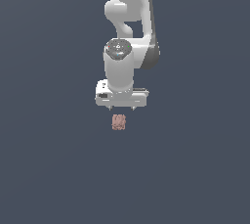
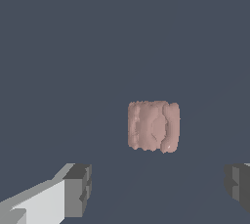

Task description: Pick up the object and move it to a goal position.

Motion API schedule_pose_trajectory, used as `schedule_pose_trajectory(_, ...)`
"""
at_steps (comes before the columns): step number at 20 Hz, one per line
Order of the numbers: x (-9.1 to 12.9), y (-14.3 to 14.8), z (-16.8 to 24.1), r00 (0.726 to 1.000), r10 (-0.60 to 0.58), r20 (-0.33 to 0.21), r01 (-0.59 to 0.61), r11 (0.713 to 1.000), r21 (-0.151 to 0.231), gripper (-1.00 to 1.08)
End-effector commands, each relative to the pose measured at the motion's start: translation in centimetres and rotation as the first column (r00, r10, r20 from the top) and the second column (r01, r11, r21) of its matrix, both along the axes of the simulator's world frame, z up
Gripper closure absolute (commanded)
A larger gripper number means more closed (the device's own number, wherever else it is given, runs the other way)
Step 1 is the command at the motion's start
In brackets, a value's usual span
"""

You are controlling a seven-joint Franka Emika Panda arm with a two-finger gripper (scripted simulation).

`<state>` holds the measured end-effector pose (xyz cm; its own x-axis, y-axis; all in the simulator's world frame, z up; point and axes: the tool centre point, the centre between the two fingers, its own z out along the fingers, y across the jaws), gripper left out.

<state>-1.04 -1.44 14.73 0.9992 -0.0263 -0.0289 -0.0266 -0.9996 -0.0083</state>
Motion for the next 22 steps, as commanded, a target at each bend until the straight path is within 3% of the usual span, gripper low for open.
schedule_pose_trajectory(1, 0.0, 0.0, 0.0, 1.000, 0.000, 0.000, 0.000, 1.000, 0.000, -0.92)
schedule_pose_trajectory(12, 1.6, -1.3, 2.6, 0.998, 0.012, 0.055, -0.011, 0.999, -0.030, -0.92)
schedule_pose_trajectory(22, 1.3, -1.4, -1.8, 0.999, -0.013, 0.040, 0.014, 1.000, -0.018, -0.92)
